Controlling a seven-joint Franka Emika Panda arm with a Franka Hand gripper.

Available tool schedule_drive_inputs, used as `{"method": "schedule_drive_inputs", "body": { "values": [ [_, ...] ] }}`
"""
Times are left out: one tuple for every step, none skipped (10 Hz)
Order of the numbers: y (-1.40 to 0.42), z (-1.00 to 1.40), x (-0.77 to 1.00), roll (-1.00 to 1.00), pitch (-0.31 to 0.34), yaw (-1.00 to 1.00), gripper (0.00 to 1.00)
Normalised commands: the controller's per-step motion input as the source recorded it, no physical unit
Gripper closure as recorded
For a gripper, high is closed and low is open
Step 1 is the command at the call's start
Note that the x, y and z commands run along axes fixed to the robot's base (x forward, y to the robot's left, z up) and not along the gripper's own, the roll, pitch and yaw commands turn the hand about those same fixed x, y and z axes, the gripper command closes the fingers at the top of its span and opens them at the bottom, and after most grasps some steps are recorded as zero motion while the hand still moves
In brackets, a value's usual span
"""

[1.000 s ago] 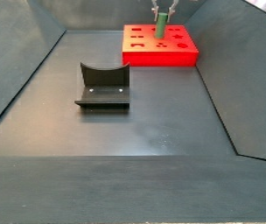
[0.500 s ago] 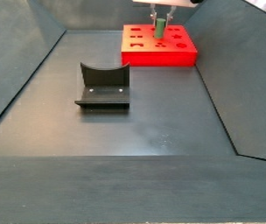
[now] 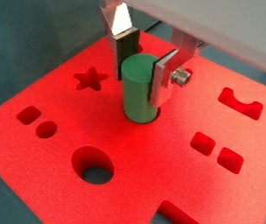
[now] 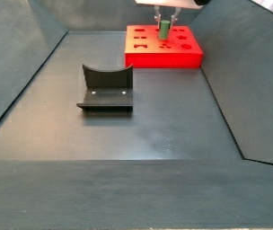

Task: Pick up the round object. Move up. Move to above the board. Insert the round object.
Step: Insert the round object.

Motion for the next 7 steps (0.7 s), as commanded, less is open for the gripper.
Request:
{"method": "schedule_drive_inputs", "body": {
  "values": [
    [0.0, 0.0, 0.0, -0.01, 0.0, 0.0, 1.0],
    [-0.11, -0.93, -0.06, 0.22, -0.046, -0.09, 1.0],
    [0.01, -1.0, -0.12, 0.08, 0.0, -0.41, 1.0],
    [0.0, -1.0, -0.13, 0.06, 0.0, -0.4, 1.0],
    [0.0, 0.0, 0.0, -0.03, 0.0, 0.0, 1.0],
    [0.0, 0.0, 0.0, 0.0, -0.01, 0.0, 1.0],
    [0.0, 0.0, 0.0, 0.0, 0.0, 0.0, 1.0]
  ]
}}
